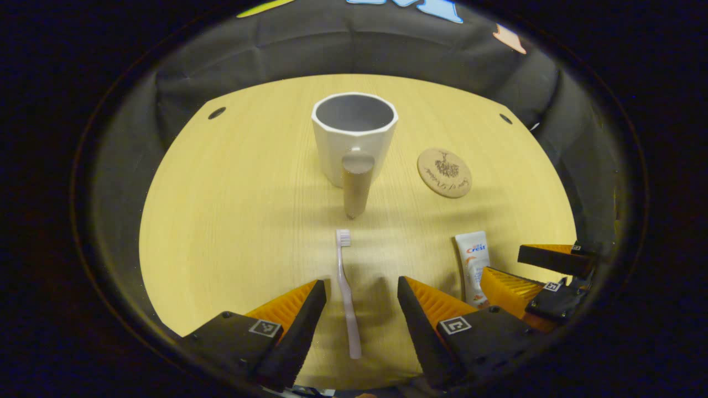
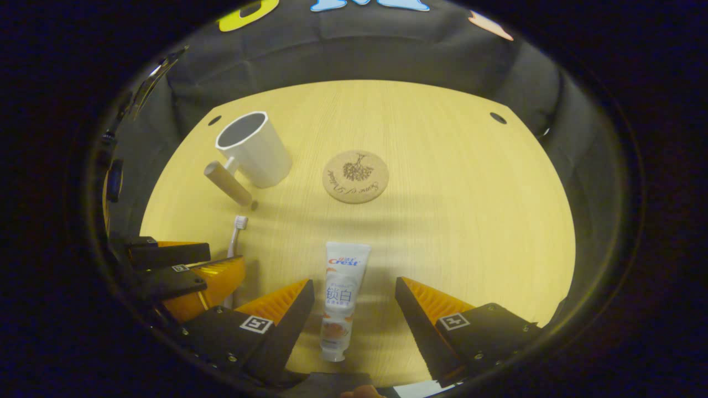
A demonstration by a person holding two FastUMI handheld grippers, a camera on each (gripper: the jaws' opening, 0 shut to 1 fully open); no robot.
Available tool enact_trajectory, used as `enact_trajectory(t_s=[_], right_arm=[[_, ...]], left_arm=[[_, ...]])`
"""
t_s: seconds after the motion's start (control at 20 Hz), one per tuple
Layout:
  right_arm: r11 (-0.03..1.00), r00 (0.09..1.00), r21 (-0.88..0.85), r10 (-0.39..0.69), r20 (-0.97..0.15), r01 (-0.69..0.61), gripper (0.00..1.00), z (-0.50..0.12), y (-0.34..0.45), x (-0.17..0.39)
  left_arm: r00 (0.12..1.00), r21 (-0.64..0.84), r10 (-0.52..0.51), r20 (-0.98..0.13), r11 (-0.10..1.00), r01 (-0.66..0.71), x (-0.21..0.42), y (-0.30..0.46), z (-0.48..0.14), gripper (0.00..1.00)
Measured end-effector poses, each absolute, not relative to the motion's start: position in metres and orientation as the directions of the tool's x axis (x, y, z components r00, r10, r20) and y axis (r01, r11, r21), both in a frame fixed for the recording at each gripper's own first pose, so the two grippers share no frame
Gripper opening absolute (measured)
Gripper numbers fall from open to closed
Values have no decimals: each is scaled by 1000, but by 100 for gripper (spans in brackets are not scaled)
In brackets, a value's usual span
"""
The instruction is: Put the toothbrush and toothpaste on the desktop into the cup, then pick up the cup and place it on the coaster on the desktop.
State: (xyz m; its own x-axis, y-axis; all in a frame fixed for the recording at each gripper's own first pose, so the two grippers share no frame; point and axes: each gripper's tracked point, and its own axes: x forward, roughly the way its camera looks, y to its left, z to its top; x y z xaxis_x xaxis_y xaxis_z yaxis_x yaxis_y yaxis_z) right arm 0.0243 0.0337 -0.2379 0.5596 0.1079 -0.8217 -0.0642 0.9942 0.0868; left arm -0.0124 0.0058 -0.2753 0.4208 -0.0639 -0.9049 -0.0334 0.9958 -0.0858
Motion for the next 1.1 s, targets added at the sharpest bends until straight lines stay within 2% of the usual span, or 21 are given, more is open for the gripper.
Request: enact_trajectory(t_s=[0.2,0.45,0.5,0.55,0.6,0.65,0.7,0.75,0.8,0.85,0.95,1.0,1.05,1.1], right_arm=[[993,486,97,116,-866,-65,93,-255,35,20],[991,428,130,135,-894,-42,93,-268,35,21],[990,418,131,137,-898,-42,93,-269,35,21],[990,412,132,138,-901,-43,93,-271,35,22],[991,408,124,131,-903,-45,93,-271,34,22],[992,409,116,125,-904,-48,93,-272,34,23],[993,406,111,122,-906,-50,92,-272,33,24],[993,400,107,117,-909,-47,90,-272,33,23],[993,395,106,115,-912,-43,84,-272,33,22],[994,387,99,108,-916,-43,80,-272,33,20],[995,380,85,95,-920,-43,78,-271,30,18],[996,375,80,86,-923,-32,66,-272,28,20],[996,373,83,90,-923,-36,59,-275,28,20],[996,368,84,91,-925,-36,58,-272,25,17]], left_arm=[[315,-98,-72,-947,993,-69,-29,5,-294,89],[275,-64,-44,-960,996,-63,-31,8,-303,90],[269,-56,-38,-962,997,-60,-30,9,-304,82],[263,-46,-29,-964,997,-59,-29,9,-307,90],[260,-32,-17,-965,998,-52,-28,13,-307,82],[265,-27,-15,-964,999,-45,-27,12,-305,81],[263,-28,-16,-965,999,-41,-26,12,-306,92],[259,-27,-18,-966,999,-33,-26,11,-307,79],[260,-23,-16,-966,999,-28,-25,12,-307,79],[257,-23,-16,-966,999,-23,-25,11,-307,70],[259,-27,-19,-966,999,-26,-24,11,-307,56],[261,-23,-17,-965,1000,-18,-23,12,-306,52],[262,-29,-20,-965,999,-31,-24,13,-305,48],[267,-27,-19,-964,999,-28,-24,13,-306,38]])
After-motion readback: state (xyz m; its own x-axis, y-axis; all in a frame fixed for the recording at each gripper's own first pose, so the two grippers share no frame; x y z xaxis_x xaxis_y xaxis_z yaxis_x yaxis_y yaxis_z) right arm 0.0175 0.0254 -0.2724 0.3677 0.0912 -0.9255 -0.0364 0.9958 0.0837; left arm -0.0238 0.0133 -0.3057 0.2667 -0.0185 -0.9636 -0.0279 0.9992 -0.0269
